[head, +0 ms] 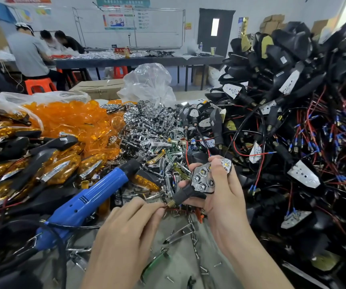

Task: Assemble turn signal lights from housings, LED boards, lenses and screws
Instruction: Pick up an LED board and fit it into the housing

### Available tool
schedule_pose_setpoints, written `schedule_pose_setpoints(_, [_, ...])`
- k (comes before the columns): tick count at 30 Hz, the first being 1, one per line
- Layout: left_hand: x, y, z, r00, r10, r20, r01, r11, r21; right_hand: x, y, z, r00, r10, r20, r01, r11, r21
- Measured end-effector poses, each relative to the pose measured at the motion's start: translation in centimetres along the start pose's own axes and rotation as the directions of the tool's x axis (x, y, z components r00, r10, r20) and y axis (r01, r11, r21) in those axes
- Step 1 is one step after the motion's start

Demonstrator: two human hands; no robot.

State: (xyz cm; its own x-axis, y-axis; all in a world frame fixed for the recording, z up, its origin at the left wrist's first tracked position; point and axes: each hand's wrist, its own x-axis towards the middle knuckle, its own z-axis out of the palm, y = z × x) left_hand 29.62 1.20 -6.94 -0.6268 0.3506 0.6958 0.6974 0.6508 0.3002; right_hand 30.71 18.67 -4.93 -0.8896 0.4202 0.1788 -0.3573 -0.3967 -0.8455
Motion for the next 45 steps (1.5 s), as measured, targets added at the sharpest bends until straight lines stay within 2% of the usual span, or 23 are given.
schedule_pose_setpoints(13, [0.1,-0.1,-0.1,1.000,0.005,0.020,-0.004,0.997,-0.080,0.2,0.7,-0.3,0.997,-0.042,-0.070,0.037,0.997,-0.066])
schedule_pose_setpoints(20, [-0.2,0.3,-0.1,0.999,0.014,0.030,-0.014,0.999,-0.031,0.1,0.8,-0.3,0.996,-0.056,-0.075,0.050,0.996,-0.070])
schedule_pose_setpoints(22, [-0.3,0.7,-0.2,0.998,-0.009,0.056,0.011,0.999,-0.035,-0.1,1.1,-0.2,0.998,-0.049,-0.051,0.046,0.996,-0.073])
schedule_pose_setpoints(25, [-0.2,1.4,-0.7,0.978,-0.138,0.155,0.156,0.982,-0.109,-0.5,1.8,0.3,1.000,-0.025,-0.005,0.024,0.992,-0.123])
schedule_pose_setpoints(31, [0.2,1.5,-1.1,0.884,-0.353,0.306,0.439,0.853,-0.283,-1.5,3.4,1.1,0.993,0.038,0.112,-0.004,0.955,-0.298])
schedule_pose_setpoints(35, [0.5,1.2,-1.3,0.805,-0.348,0.481,0.550,0.742,-0.384,-1.7,3.8,1.3,0.980,0.079,0.184,-0.028,0.964,-0.265])
schedule_pose_setpoints(38, [0.9,1.6,-1.3,0.726,-0.335,0.601,0.664,0.569,-0.485,-2.0,3.9,1.5,0.975,0.107,0.196,-0.051,0.961,-0.272])
schedule_pose_setpoints(40, [1.0,1.9,-1.2,0.701,-0.341,0.627,0.707,0.450,-0.545,-2.1,4.0,1.6,0.971,0.124,0.202,-0.070,0.965,-0.253])
schedule_pose_setpoints(43, [0.9,1.8,-1.1,0.695,-0.411,0.590,0.715,0.475,-0.513,-2.2,4.1,1.6,0.969,0.136,0.206,-0.081,0.963,-0.256])
schedule_pose_setpoints(45, [0.8,1.8,-0.9,0.673,-0.458,0.581,0.739,0.451,-0.500,-2.2,4.2,1.6,0.967,0.141,0.213,-0.080,0.959,-0.272])
